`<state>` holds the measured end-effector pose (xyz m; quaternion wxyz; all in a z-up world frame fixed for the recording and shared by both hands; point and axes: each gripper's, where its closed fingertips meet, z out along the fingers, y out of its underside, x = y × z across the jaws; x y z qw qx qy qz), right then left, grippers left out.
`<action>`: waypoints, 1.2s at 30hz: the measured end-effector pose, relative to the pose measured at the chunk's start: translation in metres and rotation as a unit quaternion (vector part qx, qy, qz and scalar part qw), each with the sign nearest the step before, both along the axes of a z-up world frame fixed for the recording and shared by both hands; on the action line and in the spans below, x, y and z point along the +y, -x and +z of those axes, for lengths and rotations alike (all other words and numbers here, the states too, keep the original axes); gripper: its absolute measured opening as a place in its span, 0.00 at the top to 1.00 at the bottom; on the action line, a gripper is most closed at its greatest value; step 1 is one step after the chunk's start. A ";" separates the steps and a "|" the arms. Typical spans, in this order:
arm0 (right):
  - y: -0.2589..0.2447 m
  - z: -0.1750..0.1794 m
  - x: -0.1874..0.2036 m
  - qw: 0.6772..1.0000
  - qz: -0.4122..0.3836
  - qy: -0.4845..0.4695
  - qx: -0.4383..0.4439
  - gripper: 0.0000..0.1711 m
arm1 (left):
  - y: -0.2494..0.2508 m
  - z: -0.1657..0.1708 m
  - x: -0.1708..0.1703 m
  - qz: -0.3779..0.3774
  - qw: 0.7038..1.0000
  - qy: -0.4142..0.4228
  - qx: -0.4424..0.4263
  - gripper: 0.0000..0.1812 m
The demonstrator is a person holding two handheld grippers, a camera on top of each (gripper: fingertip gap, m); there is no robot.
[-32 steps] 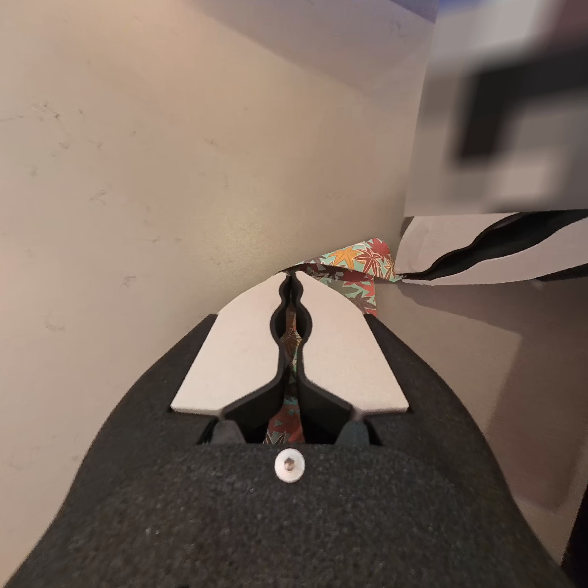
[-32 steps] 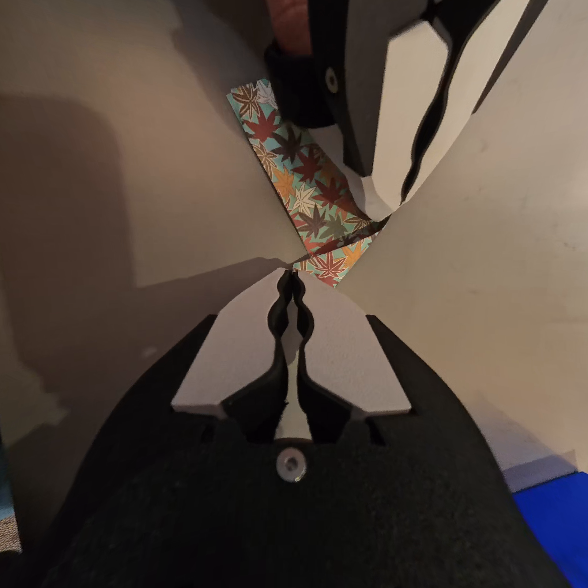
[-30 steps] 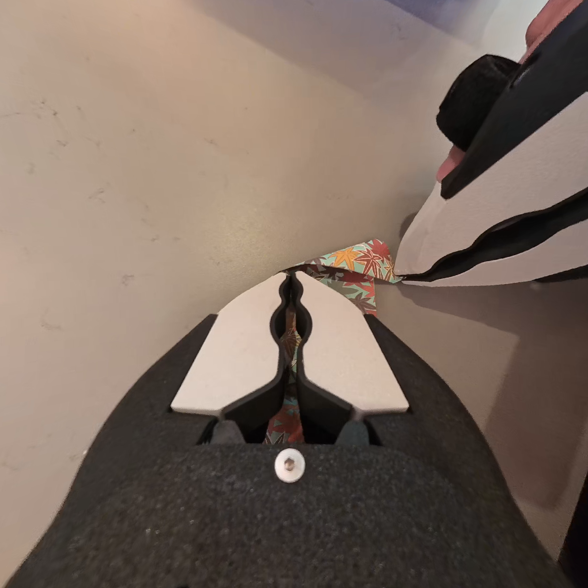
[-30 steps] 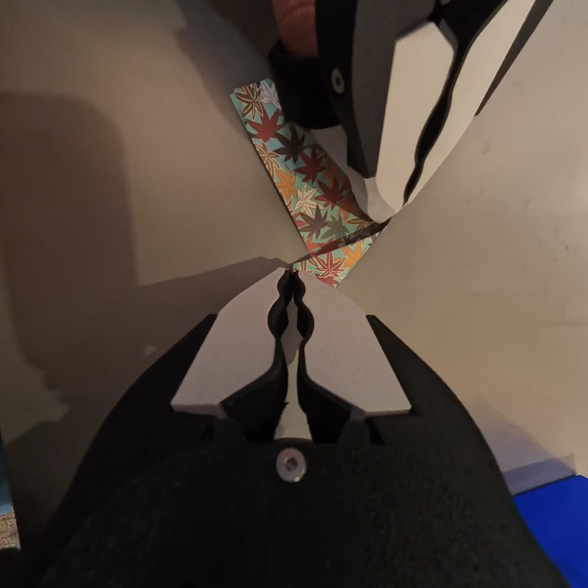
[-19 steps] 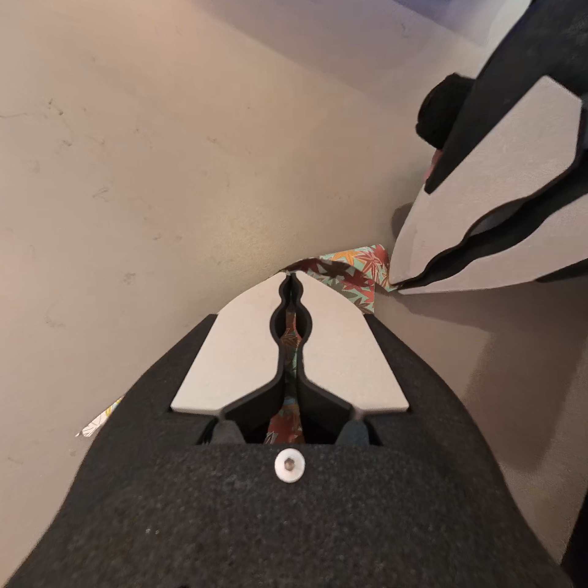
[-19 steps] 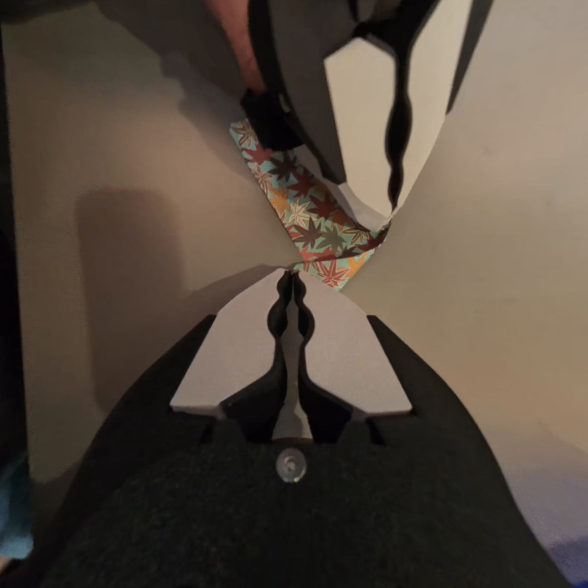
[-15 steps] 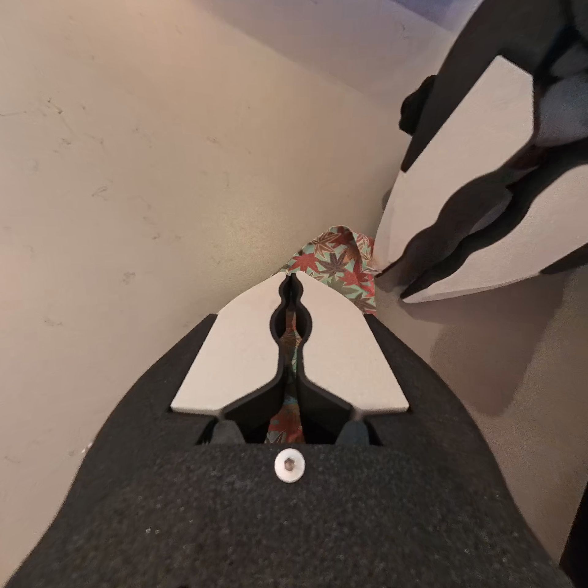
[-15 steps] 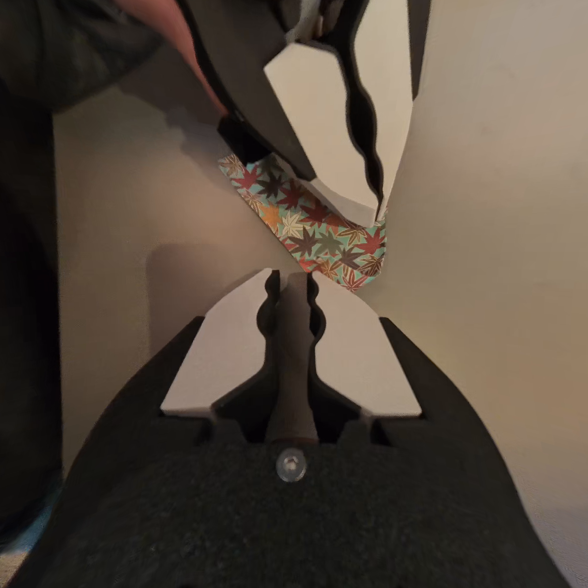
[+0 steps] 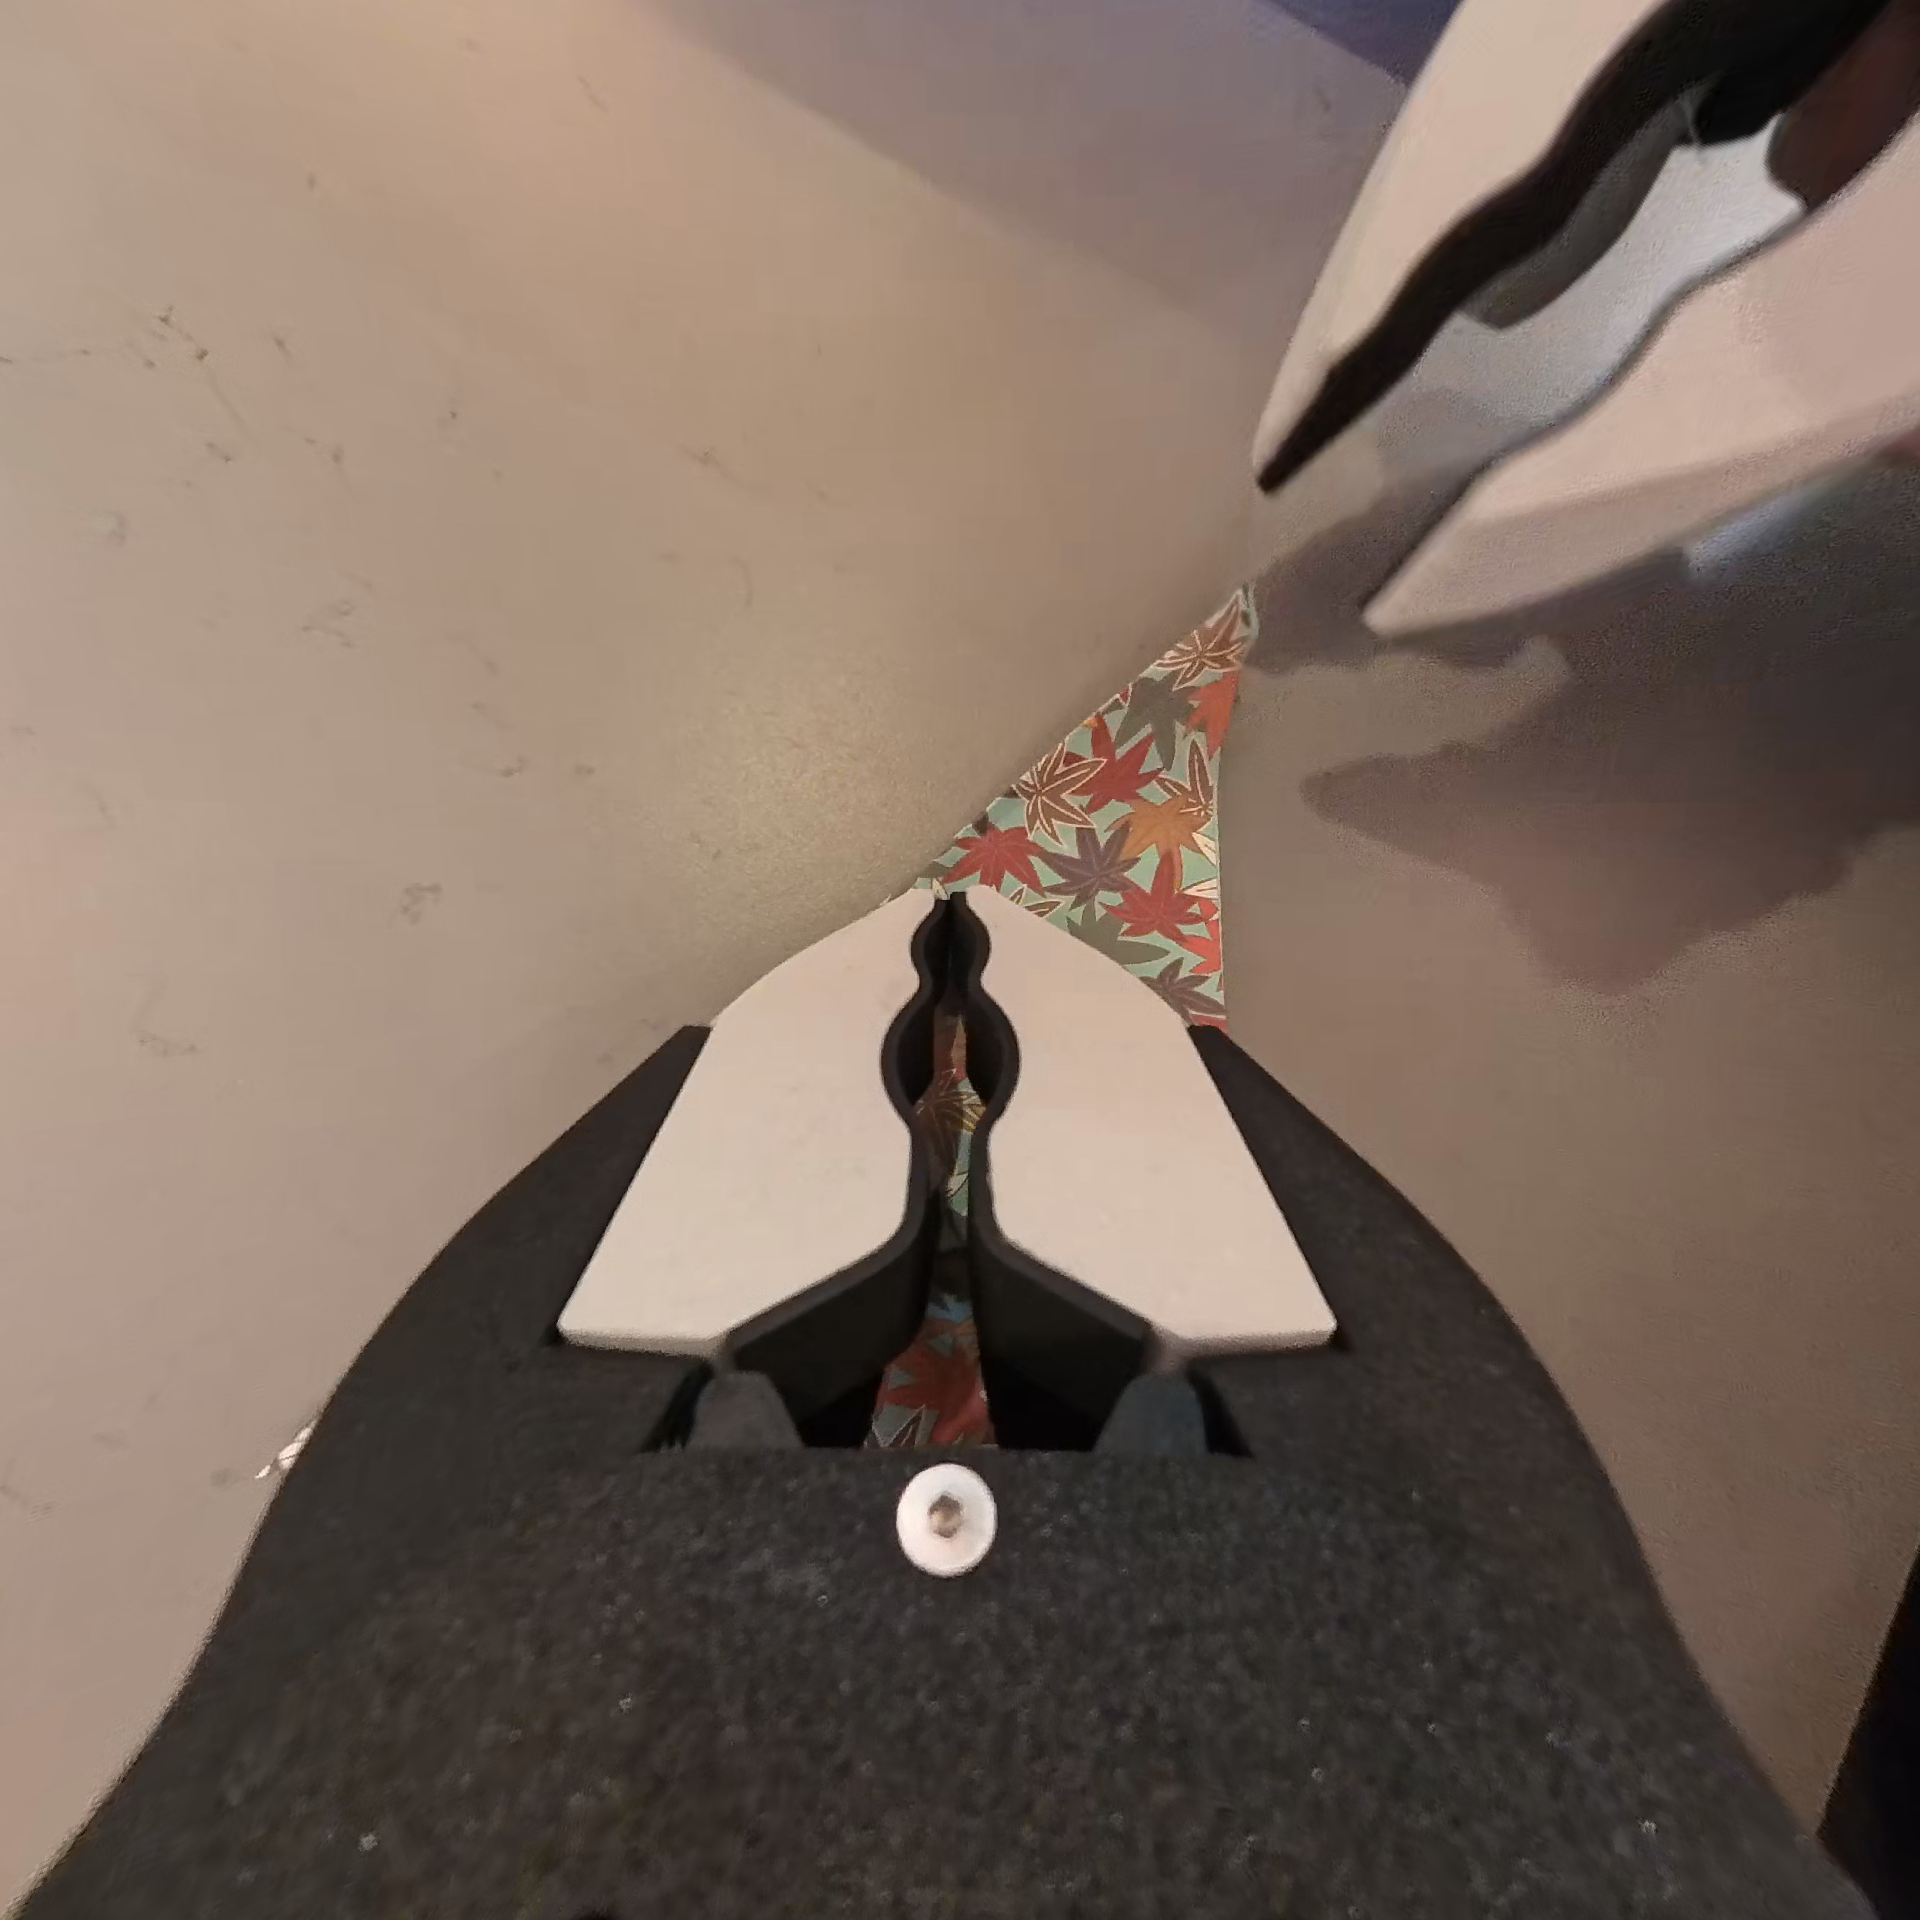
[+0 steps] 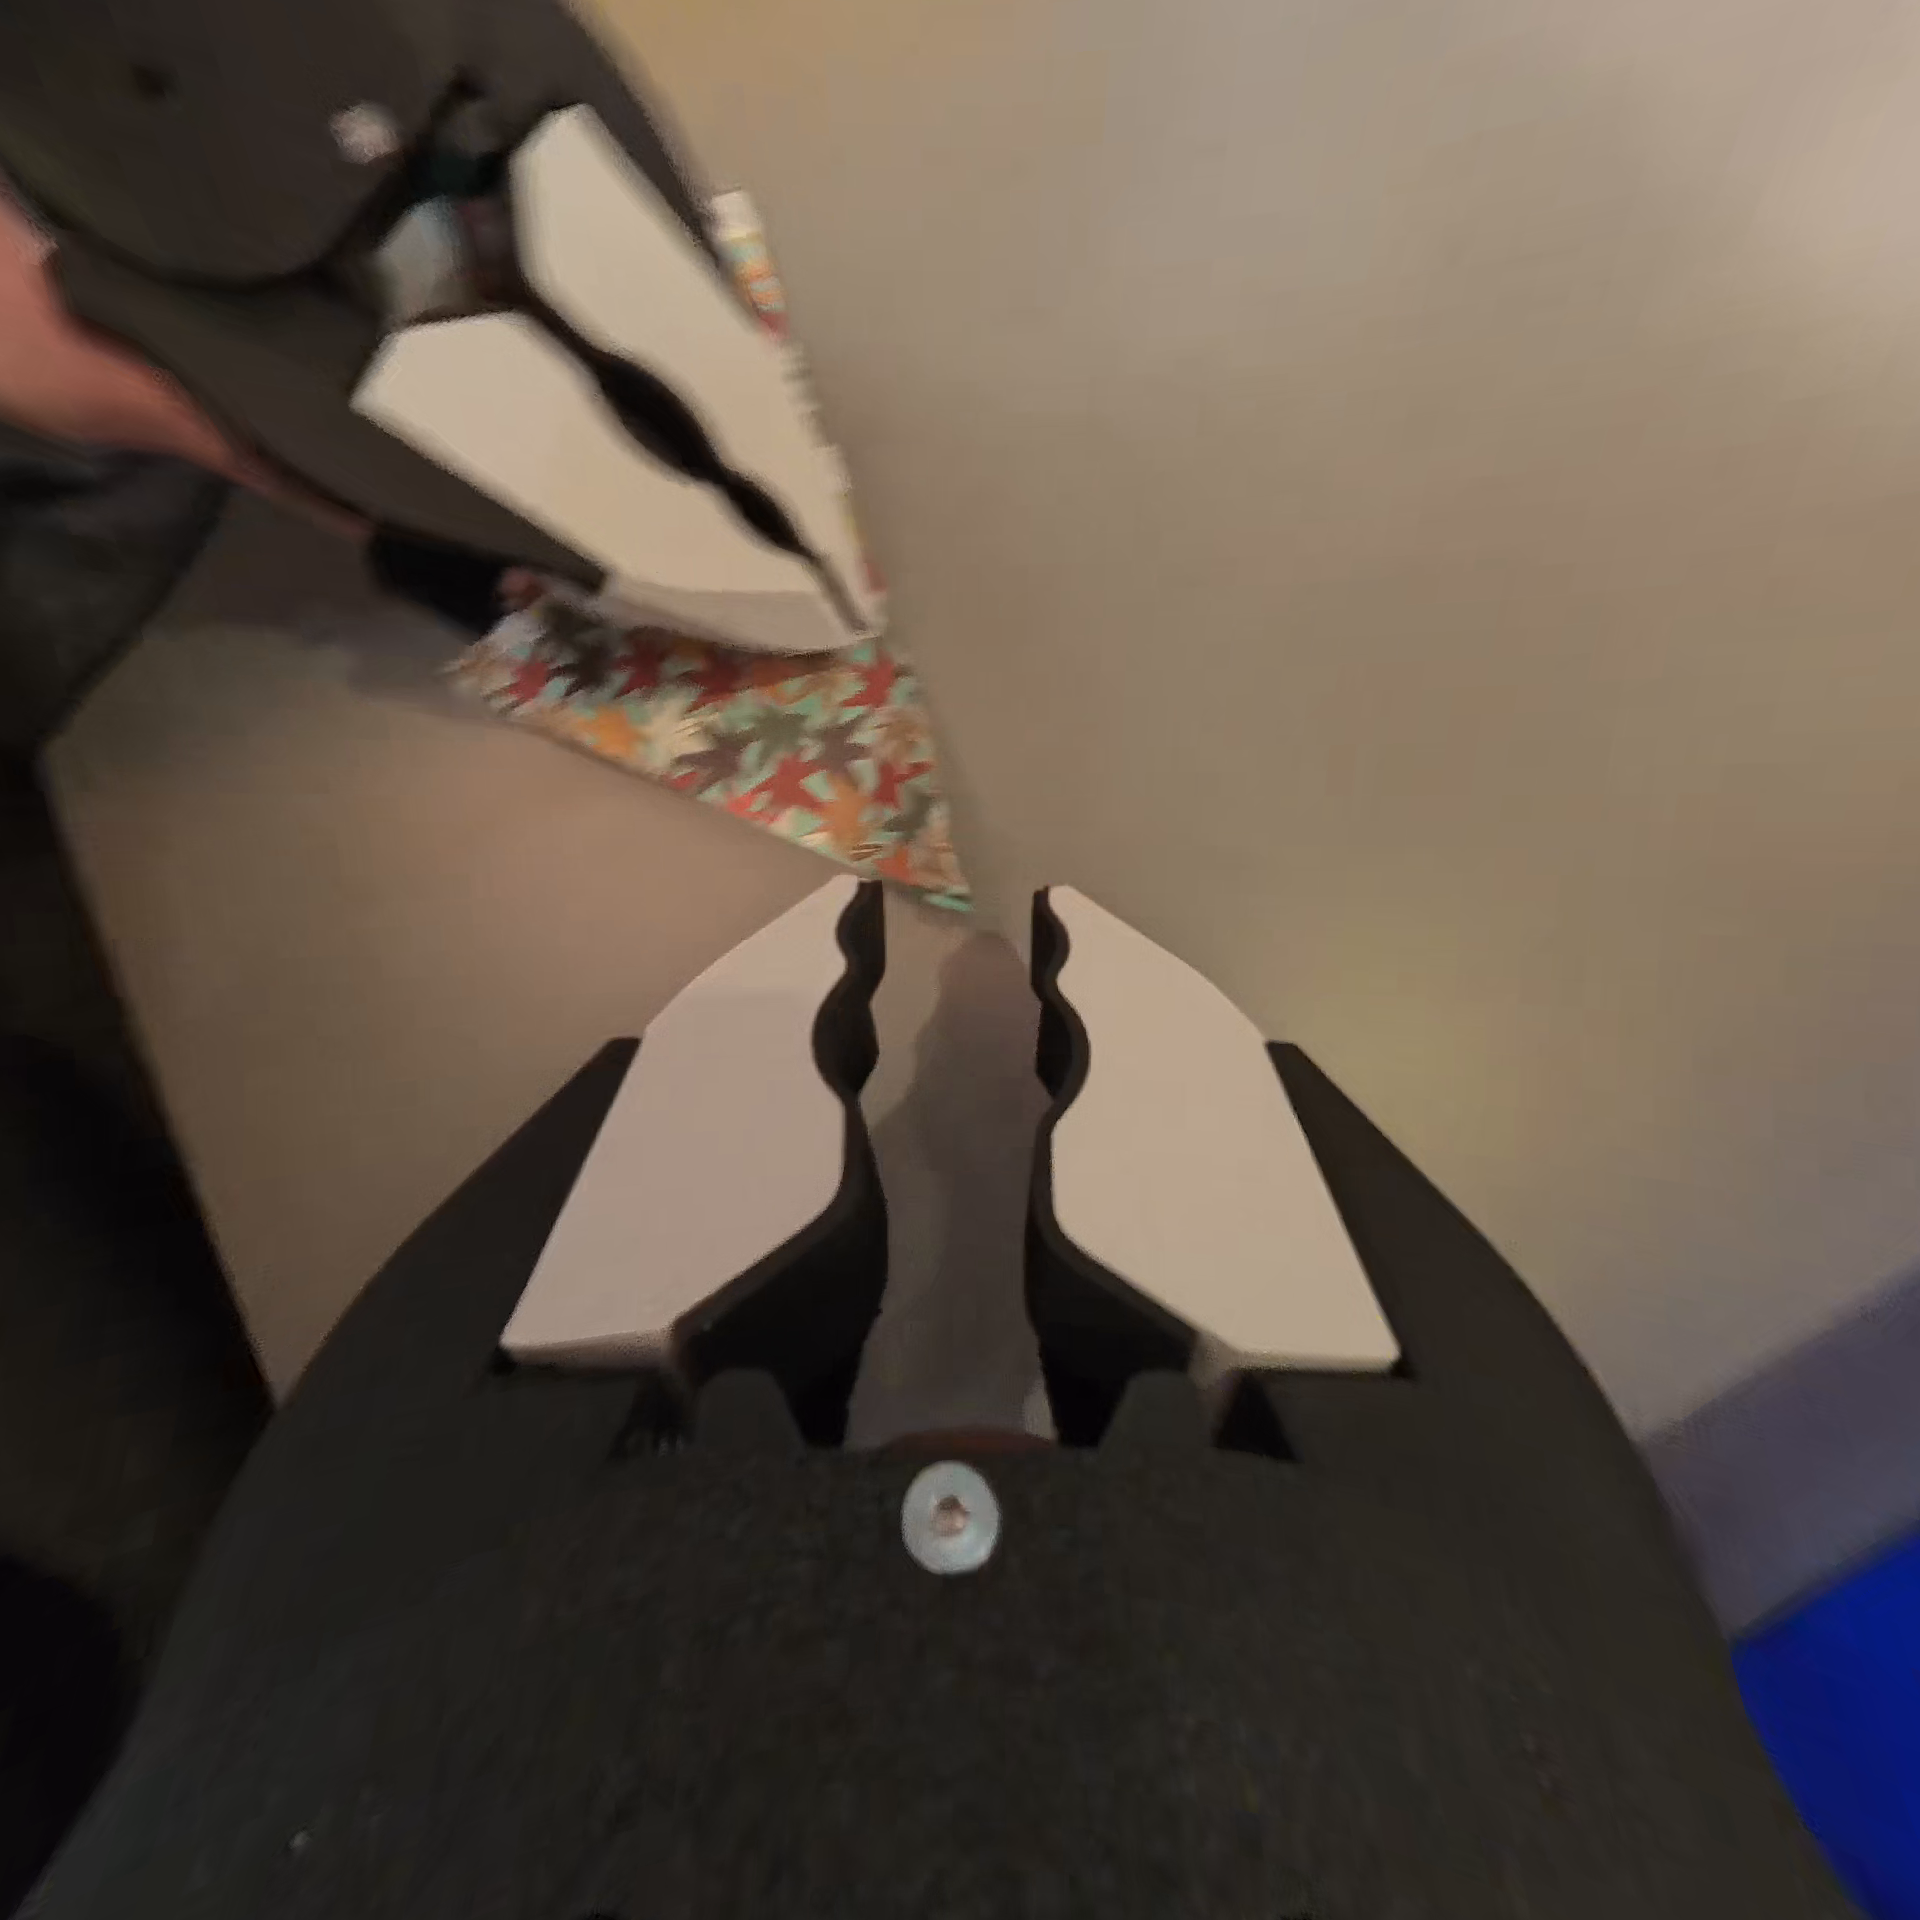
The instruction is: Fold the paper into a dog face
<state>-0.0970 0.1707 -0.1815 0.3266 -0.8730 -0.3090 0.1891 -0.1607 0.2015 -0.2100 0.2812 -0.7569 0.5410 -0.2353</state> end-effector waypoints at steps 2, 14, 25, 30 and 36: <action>0.002 -0.003 0.002 0.998 -0.053 0.031 0.028 0.82 | 0.000 0.000 0.000 0.004 1.000 -0.001 0.000 1.00; 0.018 -0.027 0.009 0.992 -0.080 0.090 0.045 0.99 | 0.000 0.000 0.000 0.006 1.000 -0.002 -0.002 1.00; 0.009 -0.023 0.025 0.996 0.046 -0.002 -0.083 1.00 | -0.006 0.001 0.002 0.003 1.000 0.026 -0.008 1.00; 0.009 -0.027 0.024 0.993 0.060 -0.014 -0.102 1.00 | -0.011 0.000 0.006 0.000 1.000 0.027 -0.004 1.00; 0.012 -0.015 0.025 0.989 0.082 -0.063 -0.110 1.00 | -0.013 0.000 0.009 0.011 1.000 0.002 -0.001 1.00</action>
